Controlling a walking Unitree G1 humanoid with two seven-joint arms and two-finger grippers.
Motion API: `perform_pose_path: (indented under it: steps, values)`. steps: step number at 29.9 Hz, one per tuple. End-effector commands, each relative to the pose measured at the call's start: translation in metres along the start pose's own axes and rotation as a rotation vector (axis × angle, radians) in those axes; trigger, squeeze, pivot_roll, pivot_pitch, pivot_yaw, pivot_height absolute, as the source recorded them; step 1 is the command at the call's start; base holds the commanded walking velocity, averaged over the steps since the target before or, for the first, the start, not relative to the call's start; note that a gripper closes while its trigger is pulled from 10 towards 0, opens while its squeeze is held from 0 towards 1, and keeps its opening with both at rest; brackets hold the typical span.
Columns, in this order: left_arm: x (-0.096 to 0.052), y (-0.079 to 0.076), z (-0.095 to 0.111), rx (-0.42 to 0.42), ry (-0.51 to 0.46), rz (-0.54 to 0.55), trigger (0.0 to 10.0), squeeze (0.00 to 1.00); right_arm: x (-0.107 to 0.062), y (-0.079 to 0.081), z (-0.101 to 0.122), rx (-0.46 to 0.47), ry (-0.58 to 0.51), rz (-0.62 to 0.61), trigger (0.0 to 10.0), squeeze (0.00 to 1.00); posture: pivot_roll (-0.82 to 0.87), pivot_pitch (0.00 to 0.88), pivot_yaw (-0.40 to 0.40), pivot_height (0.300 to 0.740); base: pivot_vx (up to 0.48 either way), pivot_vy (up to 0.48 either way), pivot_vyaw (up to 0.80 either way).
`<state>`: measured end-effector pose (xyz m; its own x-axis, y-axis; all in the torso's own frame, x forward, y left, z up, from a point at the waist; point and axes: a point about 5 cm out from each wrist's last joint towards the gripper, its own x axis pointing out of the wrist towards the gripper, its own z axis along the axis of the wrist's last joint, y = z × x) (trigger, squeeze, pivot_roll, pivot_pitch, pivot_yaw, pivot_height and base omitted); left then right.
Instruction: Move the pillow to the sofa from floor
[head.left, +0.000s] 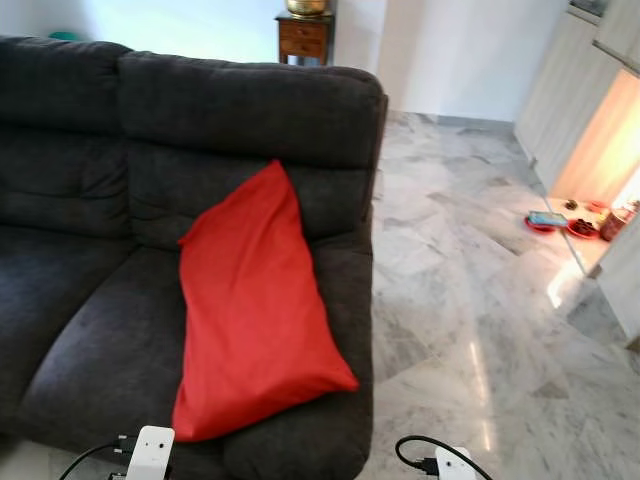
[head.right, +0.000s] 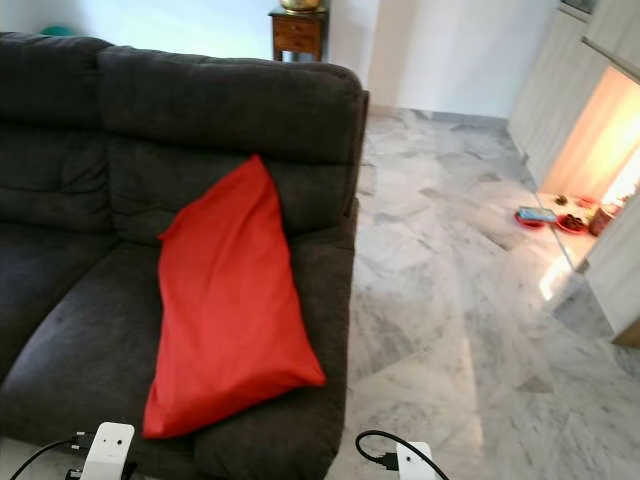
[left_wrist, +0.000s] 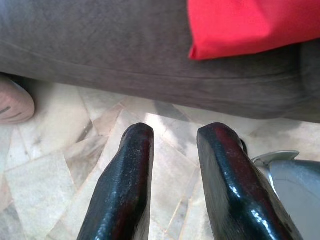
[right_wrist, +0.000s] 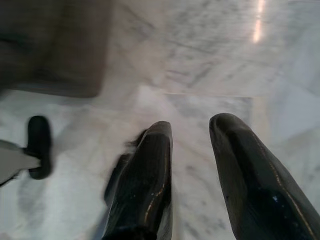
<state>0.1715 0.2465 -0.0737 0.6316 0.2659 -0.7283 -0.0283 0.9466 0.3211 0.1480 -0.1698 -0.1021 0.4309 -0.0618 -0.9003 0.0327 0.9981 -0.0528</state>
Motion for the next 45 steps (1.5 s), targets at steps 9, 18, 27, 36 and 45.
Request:
perform_pose_path:
  steps: [9,18,27,36,45]
  values:
    - [-0.001,-0.006,-0.004,-0.013,0.021,-0.014,10.0,0.00,0.000,0.008,0.006,-0.035,-0.022,0.025,10.0,0.00,0.14,0.000,-0.091,0.740,0.000,0.163,0.00]
    - [-0.002,-0.004,-0.008,-0.020,0.040,-0.021,10.0,0.00,0.001,0.006,0.006,-0.054,-0.016,0.008,10.0,0.00,0.14,0.000,-0.092,0.740,0.000,0.000,0.00]
    - [-0.004,-0.008,-0.017,-0.020,0.079,-0.034,10.0,0.00,0.001,0.004,0.008,-0.021,-0.023,-0.001,10.0,0.00,0.14,0.000,-0.092,0.740,0.000,0.305,0.00]
    - [-0.007,-0.009,-0.028,-0.024,0.111,-0.041,10.0,0.00,0.001,0.004,0.008,-0.027,-0.022,0.003,10.0,0.00,0.14,0.000,-0.096,0.740,0.000,0.248,0.00]
    - [-0.010,-0.008,-0.034,-0.028,0.131,-0.042,10.0,0.00,0.001,0.003,0.008,-0.031,-0.021,0.007,10.0,0.00,0.14,0.000,-0.098,0.740,0.000,0.280,0.00]
